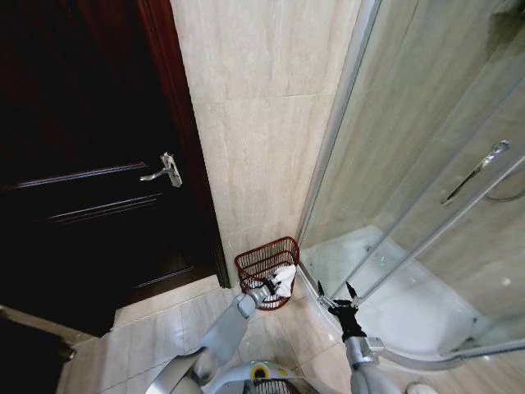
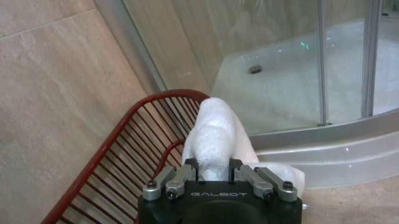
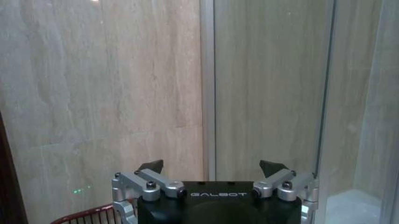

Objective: Discard the used towel into the hamper.

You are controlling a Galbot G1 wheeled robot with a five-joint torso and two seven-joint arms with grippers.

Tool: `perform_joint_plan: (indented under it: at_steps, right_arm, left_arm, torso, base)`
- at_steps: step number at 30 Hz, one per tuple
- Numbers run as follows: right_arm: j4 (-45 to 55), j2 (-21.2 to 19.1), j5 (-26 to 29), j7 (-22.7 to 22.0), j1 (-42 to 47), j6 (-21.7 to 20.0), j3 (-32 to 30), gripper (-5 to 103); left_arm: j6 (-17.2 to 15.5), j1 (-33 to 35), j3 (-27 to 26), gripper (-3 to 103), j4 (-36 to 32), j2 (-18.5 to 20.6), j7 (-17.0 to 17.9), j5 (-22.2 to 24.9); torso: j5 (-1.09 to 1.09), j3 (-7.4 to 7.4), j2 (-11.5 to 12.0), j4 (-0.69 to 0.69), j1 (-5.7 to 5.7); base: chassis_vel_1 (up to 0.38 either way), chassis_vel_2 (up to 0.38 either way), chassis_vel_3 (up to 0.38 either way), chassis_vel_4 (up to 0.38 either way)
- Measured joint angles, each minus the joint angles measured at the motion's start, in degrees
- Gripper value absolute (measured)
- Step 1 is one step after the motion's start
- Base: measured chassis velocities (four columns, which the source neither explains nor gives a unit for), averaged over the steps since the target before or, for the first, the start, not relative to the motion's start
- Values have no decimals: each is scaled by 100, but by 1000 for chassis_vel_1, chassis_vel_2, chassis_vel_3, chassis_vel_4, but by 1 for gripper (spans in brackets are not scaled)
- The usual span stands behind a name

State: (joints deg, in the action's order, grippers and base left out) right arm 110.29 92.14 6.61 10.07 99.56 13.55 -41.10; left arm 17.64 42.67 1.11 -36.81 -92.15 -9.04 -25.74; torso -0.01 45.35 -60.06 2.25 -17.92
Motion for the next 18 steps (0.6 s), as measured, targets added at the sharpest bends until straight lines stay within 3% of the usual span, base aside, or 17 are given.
perform_joint_plan:
  at_steps: [4, 6, 9, 12, 18]
  right_arm:
    - [-1, 0, 7, 0, -7, 0, 0, 100]
    - [-6, 0, 9, 2, -10, 0, -1, 100]
    - [-13, -1, 12, 4, -17, 0, 0, 100]
    - [-25, -1, 13, 14, -40, 0, -1, 100]
    - [-41, -1, 10, 20, -56, -6, 1, 100]
  left_arm:
    - [31, -11, -34, 32, 31, 1, -6, -86]
    - [120, -20, -56, 48, 96, 1, 5, -127]
    - [208, -30, -60, 54, 123, 1, 2, -134]
    - [279, -31, -77, 71, 135, 2, -24, -190]
    - [309, 1, -78, 86, 104, 1, -19, -207]
  torso:
    - [1, 0, 0, 1, 0]
    - [1, 0, 0, 1, 0]
    - [1, 0, 0, 0, 0]
    - [1, 0, 0, 0, 0]
    - [1, 0, 0, -1, 0]
  base:
    - [0, 0, 0, 0]
    - [0, 0, 0, 0]
    - [0, 0, 0, 0]
    - [0, 0, 0, 0]
    - [0, 0, 0, 0]
